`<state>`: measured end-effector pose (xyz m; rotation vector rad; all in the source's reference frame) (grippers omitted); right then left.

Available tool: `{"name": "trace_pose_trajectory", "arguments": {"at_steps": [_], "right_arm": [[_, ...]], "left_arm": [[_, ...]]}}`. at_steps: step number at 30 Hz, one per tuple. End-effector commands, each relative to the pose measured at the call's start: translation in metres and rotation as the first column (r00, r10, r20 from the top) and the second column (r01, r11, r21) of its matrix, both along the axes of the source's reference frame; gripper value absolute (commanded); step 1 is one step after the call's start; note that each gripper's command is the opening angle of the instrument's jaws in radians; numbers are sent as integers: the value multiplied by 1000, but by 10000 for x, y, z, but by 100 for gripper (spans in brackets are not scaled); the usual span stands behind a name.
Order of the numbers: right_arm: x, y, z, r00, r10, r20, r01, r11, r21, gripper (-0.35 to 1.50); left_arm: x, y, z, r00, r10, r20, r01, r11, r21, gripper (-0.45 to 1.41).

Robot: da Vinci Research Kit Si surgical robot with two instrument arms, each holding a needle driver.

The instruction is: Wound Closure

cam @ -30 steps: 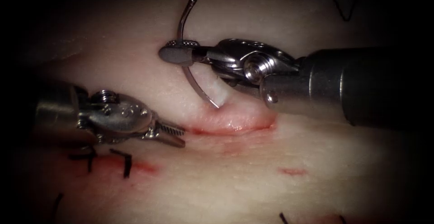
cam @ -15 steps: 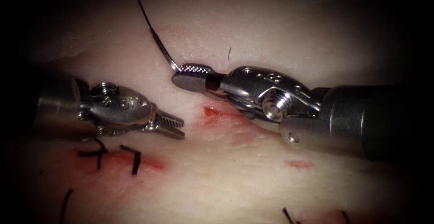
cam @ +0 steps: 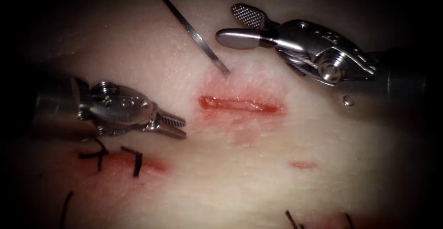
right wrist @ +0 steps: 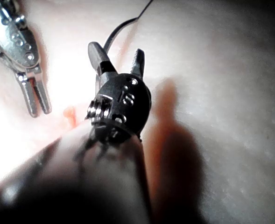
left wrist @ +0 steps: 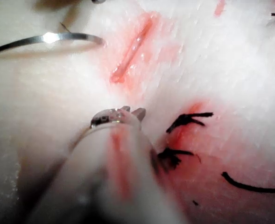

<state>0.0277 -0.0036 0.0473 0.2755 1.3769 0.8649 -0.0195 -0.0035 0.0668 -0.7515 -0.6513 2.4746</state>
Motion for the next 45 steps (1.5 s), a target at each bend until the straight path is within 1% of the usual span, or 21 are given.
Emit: {"name": "trace_pose_trajectory", "arguments": {"at_steps": [1, 6, 7, 8, 10, 11, 12, 13, 16, 17, 19, 20, 23, 28, 36, 40, 41, 42, 43, 44, 45], "right_arm": [[-9, 16, -7, 1000, 4, 6, -4, 1000, -11, 135], [-38, 28, -21, 999, -28, 47, 29, 999, -27, 128], [-40, 27, -22, 997, -45, 59, 46, 999, -20, 128], [-42, 23, -23, 996, -58, 67, 59, 998, -17, 125], [-42, 18, -21, 996, -63, 67, 65, 998, -21, 109], [-42, 14, -18, 996, -63, 64, 65, 997, -28, 101], [-41, 13, -16, 996, -62, 65, 64, 997, -31, 101], [-41, 13, -16, 996, -62, 65, 64, 997, -31, 101], [-39, 9, -9, 996, -60, 68, 63, 997, -41, 101], [-39, 9, -9, 996, -60, 68, 63, 997, -41, 101], [-38, 8, -6, 996, -59, 69, 62, 997, -45, 99], [-37, 7, -4, 996, -58, 70, 61, 997, -47, 99], [-35, 6, -3, 996, -56, 71, 60, 997, -49, 91], [-33, 4, -3, 996, -56, 71, 59, 997, -51, 86], [-31, 2, -2, 996, -57, 70, 60, 997, -53, 76], [-29, 0, -2, 996, -55, 71, 59, 997, -54, 69], [-29, 0, -2, 996, -55, 71, 58, 997, -54, 67], [-28, -1, -2, 996, -54, 71, 58, 997, -54, 64], [-28, -1, -2, 996, -54, 71, 58, 997, -54, 64], [-28, -1, -2, 996, -54, 71, 58, 997, -54, 52], [-29, -2, -2, 996, -58, 75, 62, 996, -59, 44]], "left_arm": [[-5, 0, 4, 1000, -10, 6, 11, 1000, -5, 22], [-7, 7, -1, 999, -39, 23, 39, 999, -23, 22], [-8, 12, -4, 997, -63, 32, 64, 997, -34, 22], [-10, 29, -14, 987, -146, 70, 151, 987, -61, 24], [-13, 42, -25, 970, -216, 111, 226, 970, -90, 27], [-18, 51, -36, 947, -281, 156, 299, 948, -105, 34], [-21, 54, -41, 934, -312, 173, 333, 937, -107, 46], [-21, 54, -41, 934, -312, 173, 333, 937, -107, 46], [-37, 66, -53, 858, -432, 277, 470, 879, -84, 69], [-37, 66, -53, 858, -432, 277, 470, 879, -84, 69], [-43, 66, -53, 832, -452, 323, 496, 865, -68, 81], [-49, 66, -51, 805, -483, 345, 527, 849, -39, 88], [-58, 70, -49, 752, -560, 349, 590, 807, 26, 94], [-65, 79, -44, 717, -597, 360, 624, 780, 48, 101], [-71, 102, -27, 694, -628, 352, 653, 755, 61, 98], [-80, 111, -14, 686, -636, 353, 657, 750, 74, 84], [-83, 114, -10, 687, -631, 361, 652, 754, 78, 74], [-87, 117, -5, 681, -625, 381, 647, 757, 86, 41], [-87, 117, -5, 681, -625, 381, 647, 757, 86, 41], [-89, 120, 0, 661, -619, 424, 646, 757, 98, -15], [-89, 121, 1, 644, -624, 442, 653, 750, 107, -45]]}}
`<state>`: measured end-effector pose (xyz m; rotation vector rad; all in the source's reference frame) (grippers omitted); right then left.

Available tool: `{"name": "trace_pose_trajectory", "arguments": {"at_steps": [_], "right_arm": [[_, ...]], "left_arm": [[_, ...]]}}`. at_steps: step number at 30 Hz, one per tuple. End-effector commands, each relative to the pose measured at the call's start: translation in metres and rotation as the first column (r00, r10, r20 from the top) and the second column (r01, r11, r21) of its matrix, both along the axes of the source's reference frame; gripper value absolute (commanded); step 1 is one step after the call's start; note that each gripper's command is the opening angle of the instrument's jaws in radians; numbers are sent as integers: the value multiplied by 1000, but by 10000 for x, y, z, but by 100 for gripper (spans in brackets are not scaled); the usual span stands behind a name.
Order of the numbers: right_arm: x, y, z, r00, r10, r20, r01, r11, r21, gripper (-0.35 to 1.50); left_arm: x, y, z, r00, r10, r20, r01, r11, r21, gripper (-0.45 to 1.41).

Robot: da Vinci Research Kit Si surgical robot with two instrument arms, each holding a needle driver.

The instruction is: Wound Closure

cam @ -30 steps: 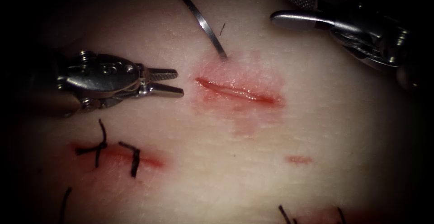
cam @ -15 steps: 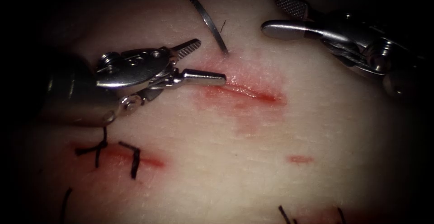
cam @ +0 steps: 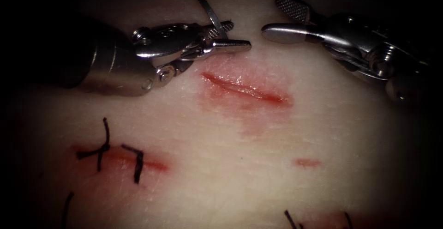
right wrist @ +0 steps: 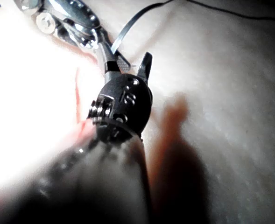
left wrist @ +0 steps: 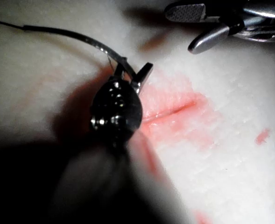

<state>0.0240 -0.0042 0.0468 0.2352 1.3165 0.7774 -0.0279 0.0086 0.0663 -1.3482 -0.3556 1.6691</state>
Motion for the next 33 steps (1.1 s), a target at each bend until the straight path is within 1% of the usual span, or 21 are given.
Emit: {"name": "trace_pose_trajectory", "arguments": {"at_steps": [1, 3, 5, 6, 8, 9, 10, 11, 12, 14, 15, 16, 20, 22, 27, 29, 30, 31, 32, 33], "right_arm": [[8, 4, 2, 1000, -2, -2, 2, 1000, -2, 34], [8, 3, 1, 1000, -4, 0, 4, 1000, -1, 19], [7, 3, 1, 1000, -3, -1, 3, 1000, 4, 14], [7, 3, 1, 1000, -4, -2, 4, 1000, 4, 4], [6, 3, 1, 1000, -4, -2, 4, 1000, 5, 0], [5, 3, 1, 1000, -5, -2, 5, 1000, 11, -10], [5, 3, 0, 1000, -5, -2, 5, 1000, 12, -10], [5, 3, 0, 1000, -5, -2, 5, 1000, 12, -10], [5, 3, 0, 1000, -5, -2, 5, 1000, 12, -10], [5, 3, 0, 1000, -5, -2, 5, 1000, 12, -10], [5, 3, 0, 1000, -5, -2, 5, 1000, 12, -10], [5, 3, 0, 1000, -5, -2, 5, 1000, 12, -10], [5, 4, 0, 1000, -5, -2, 5, 1000, 12, -10], [4, 4, 0, 1000, -5, -2, 5, 1000, 13, -10], [4, 4, 0, 1000, -5, -2, 5, 1000, 12, -10], [4, 4, 0, 1000, -5, -2, 5, 1000, 13, -10], [4, 4, 0, 1000, -5, -2, 6, 1000, 13, -10], [4, 4, 0, 1000, -5, -2, 6, 1000, 13, -10], [2, 4, 0, 1000, -7, -3, 7, 1000, 13, -10], [1, 4, 0, 1000, -8, -3, 8, 1000, 13, -10]], "left_arm": [[-3, 2, 6, 1000, -11, 19, 12, 999, -32, -45], [-1, 6, 2, 999, -19, 42, 21, 997, -72, -45], [2, 10, -5, 998, 1, 61, 6, 995, -103, -45], [5, 11, -14, 997, 31, 69, -22, 992, -125, -45], [7, 11, -18, 996, 44, 77, -34, 991, -126, -45], [9, 9, -26, 990, 88, 108, -72, 987, -145, -45], [10, 9, -31, 984, 121, 133, -99, 982, -162, -45], [10, 9, -31, 984, 121, 133, -99, 982, -162, -45], [11, 8, -39, 973, 163, 161, -130, 972, -197, -45], [13, 10, -47, 960, 220, 176, -173, 953, -248, -45], [13, 10, -47, 960, 220, 176, -173, 953, -248, -45], [16, 15, -56, 947, 260, 189, -198, 935, -293, -45], [19, 21, -67, 947, 264, 183, -191, 921, -339, -45], [21, 24, -73, 944, 277, 176, -198, 908, -369, -45], [34, 30, -84, 947, 275, 166, -187, 892, -411, -45], [35, 27, -84, 948, 266, 173, -174, 892, -417, -45], [34, 24, -84, 943, 280, 180, -182, 885, -428, -45], [34, 24, -84, 943, 280, 180, -182, 885, -428, -45], [30, 15, -80, 917, 316, 245, -200, 894, -402, -45], [28, 10, -78, 901, 336, 274, -214, 894, -394, -45]]}}
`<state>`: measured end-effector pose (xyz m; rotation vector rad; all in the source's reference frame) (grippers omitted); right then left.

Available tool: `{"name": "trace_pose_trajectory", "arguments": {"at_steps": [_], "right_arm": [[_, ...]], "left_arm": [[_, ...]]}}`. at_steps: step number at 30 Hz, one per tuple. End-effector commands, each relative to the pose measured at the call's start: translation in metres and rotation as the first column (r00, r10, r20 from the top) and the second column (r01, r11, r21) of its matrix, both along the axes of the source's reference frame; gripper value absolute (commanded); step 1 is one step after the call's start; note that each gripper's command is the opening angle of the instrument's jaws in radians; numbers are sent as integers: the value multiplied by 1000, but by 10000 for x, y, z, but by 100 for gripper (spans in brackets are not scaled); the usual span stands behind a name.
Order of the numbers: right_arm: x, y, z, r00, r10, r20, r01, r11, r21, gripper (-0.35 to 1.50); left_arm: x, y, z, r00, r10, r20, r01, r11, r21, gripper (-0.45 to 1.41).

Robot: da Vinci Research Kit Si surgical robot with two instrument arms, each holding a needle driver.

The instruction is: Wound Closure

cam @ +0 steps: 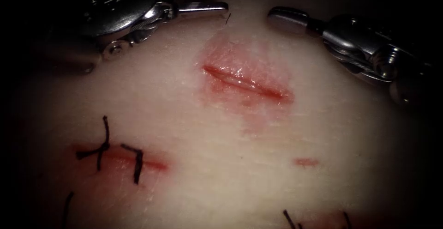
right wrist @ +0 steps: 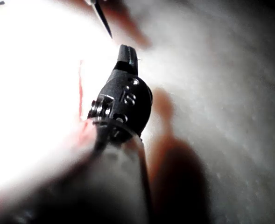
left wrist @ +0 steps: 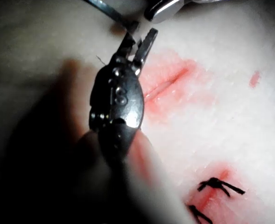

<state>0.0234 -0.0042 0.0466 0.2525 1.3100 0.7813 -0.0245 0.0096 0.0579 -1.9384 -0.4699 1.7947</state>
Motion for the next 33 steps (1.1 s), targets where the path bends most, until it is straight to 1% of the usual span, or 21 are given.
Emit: {"name": "trace_pose_trajectory", "arguments": {"at_steps": [1, 2, 4, 5, 6, 7, 8, 10, 11, 13, 14, 16, 18, 20, 21, 24, 26, 27, 29, 31, 33], "right_arm": [[8, 5, 2, 1000, 0, -3, 0, 1000, -2, -10], [5, 6, 1, 1000, -3, -4, 3, 1000, -1, -10], [3, 6, 1, 1000, -4, -5, 4, 1000, 0, -10], [2, 7, 0, 1000, -6, -6, 6, 1000, 1, -11], [1, 7, 0, 999, -34, -26, 34, 999, 4, -11], [1, 7, 0, 996, -68, -52, 68, 998, 7, -11], [2, 7, 0, 993, -99, -69, 100, 995, 10, -18], [3, 7, 0, 988, -126, -88, 127, 992, 11, -25], [6, 6, 0, 982, -155, -107, 157, 987, 12, -25], [13, 3, 0, 973, -175, -150, 182, 983, 37, -5], [13, 3, 0, 973, -175, -150, 182, 983, 37, -5], [21, -2, -1, 956, -141, -256, 186, 970, 158, 26], [30, -9, -3, 926, -97, -364, 197, 949, 248, 27], [41, -15, -7, 896, -53, -441, 225, 911, 346, 59], [46, -17, -8, 884, -40, -466, 239, 896, 376, 88], [59, -20, -14, 859, -27, -511, 264, 878, 399, 114], [70, -22, -18, 836, -3, -548, 290, 851, 437, 121], [80, -24, -23, 807, 26, -590, 321, 819, 476, 119], [83, -24, -25, 799, 49, -600, 325, 804, 498, 119], [90, -23, -30, 784, 104, -613, 336, 759, 558, 126], [90, -21, -32, 779, 129, -614, 340, 736, 586, 126]], "left_arm": [[-6, 0, 7, 1000, 8, 5, -8, 1000, 0, -45], [-11, -14, 11, 994, 82, 76, -86, 995, 53, -45], [-14, -20, 13, 987, 116, 110, -124, 990, 69, -45], [-17, -27, 15, 975, 160, 151, -173, 982, 75, -45], [-22, -44, 16, 935, 244, 256, -275, 957, 94, -45], [-24, -51, 15, 913, 270, 307, -316, 942, 113, -45], [-27, -58, 13, 874, 295, 387, -368, 921, 130, -45], [-29, -63, 10, 868, 277, 411, -365, 918, 152, -45], [-30, -66, 7, 878, 243, 414, -341, 922, 183, -45], [-34, -76, -6, 889, 185, 419, -312, 915, 258, -45], [-34, -76, -6, 889, 185, 419, -312, 915, 258, -45], [-38, -82, -17, 890, 170, 423, -313, 902, 298, -45], [-40, -86, -20, 889, 170, 425, -315, 901, 299, -45], [-41, -90, -18, 886, 182, 425, -326, 899, 294, -45], [-41, -93, -16, 884, 195, 425, -338, 894, 293, -45], [-42, -97, -11, 877, 223, 425, -362, 889, 281, -45], [-43, -103, -4, 869, 255, 424, -389, 882, 267, -45], [-44, -107, 1, 862, 279, 424, -409, 876, 257, -45], [-44, -109, 3, 859, 289, 423, -418, 873, 252, -45], [-44, -113, 6, 851, 312, 422, -438, 865, 245, -45], [-44, -114, 6, 849, 317, 422, -443, 863, 244, -45]]}}
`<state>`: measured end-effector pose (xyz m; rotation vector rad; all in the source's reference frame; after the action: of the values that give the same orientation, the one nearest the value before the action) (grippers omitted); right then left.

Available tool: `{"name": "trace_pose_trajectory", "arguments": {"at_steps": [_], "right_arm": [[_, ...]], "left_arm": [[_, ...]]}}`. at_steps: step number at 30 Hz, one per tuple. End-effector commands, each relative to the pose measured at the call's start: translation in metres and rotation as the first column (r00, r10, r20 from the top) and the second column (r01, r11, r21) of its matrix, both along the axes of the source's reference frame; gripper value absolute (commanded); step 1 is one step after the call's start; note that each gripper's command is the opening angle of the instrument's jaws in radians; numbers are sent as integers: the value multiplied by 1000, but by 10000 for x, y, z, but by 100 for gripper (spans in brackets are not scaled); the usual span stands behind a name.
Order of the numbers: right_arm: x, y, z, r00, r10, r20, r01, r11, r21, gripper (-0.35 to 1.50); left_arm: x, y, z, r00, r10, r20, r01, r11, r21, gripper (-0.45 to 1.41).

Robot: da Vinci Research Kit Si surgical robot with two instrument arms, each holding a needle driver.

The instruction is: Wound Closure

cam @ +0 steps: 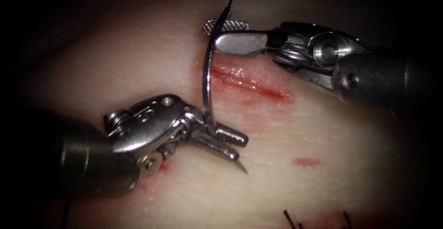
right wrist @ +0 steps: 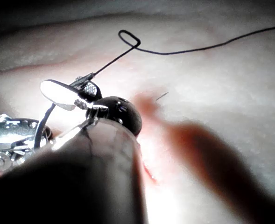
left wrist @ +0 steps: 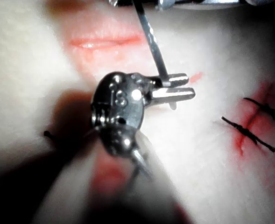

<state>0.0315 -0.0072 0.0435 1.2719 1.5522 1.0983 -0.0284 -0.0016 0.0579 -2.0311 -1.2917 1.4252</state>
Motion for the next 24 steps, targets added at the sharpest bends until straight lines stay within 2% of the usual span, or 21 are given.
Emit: {"name": "trace_pose_trajectory", "arguments": {"at_steps": [1, 4, 6, 9, 12, 16, 21, 23, 24], "right_arm": [[9, 9, -1, 1000, 4, 3, -4, 1000, 27, 126], [5, 8, 1, 999, 25, 26, -27, 998, 52, 126], [-10, 4, 4, 999, -6, 37, 4, 999, 45, 121], [-15, 6, 5, 999, -13, 43, 12, 999, 45, 119], [-9, 7, 6, 999, 2, 35, -4, 999, 46, 119], [4, 4, 5, 999, 15, 42, -16, 999, 45, 130], [10, 4, 2, 999, 12, 37, -14, 999, 45, 126], [10, 5, 1, 999, 15, 35, -17, 999, 47, 104], [8, 5, 1, 999, 16, 33, -17, 999, 47, 2]], "left_arm": [[-5, -2, 5, 1000, 6, 1, -6, 1000, -1, -45], [-5, -1, 3, 1000, 18, -2, -18, 1000, 7, -45], [-2, 1, 1, 1000, 7, -1, -7, 1000, 2, -45], [-2, 1, 1, 1000, 11, -1, -11, 1000, 1, -45], [-6, -2, 4, 1000, 22, 2, -22, 1000, -4, -45], [-9, -4, 5, 999, 35, 5, -35, 999, -11, -45], [-8, -5, 4, 999, 42, 4, -42, 999, -10, -45], [-8, -5, 4, 999, 43, 4, -42, 999, -10, -45], [-8, -5, 4, 999, 39, 6, -39, 999, -14, -45]]}}
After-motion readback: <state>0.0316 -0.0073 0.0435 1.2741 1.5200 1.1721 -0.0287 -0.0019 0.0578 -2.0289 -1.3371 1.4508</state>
